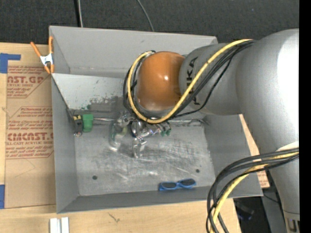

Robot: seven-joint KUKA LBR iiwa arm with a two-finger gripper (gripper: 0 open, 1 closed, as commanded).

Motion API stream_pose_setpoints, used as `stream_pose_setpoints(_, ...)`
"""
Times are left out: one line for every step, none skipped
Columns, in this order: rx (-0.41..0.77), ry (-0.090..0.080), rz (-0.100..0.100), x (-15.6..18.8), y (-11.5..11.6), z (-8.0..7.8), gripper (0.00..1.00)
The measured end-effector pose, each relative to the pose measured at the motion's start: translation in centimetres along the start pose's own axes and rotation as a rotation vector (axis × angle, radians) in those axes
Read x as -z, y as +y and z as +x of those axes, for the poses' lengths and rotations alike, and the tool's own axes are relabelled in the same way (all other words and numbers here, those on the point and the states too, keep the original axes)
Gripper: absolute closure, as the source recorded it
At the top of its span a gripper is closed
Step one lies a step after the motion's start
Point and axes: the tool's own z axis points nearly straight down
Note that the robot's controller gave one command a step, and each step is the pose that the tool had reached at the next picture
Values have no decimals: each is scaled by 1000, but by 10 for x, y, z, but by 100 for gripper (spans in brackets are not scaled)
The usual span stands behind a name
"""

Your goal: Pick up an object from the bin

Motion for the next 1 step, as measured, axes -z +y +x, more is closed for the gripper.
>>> stream_pose_setpoints(1, -20, 3, 5, 2, -5, 100)
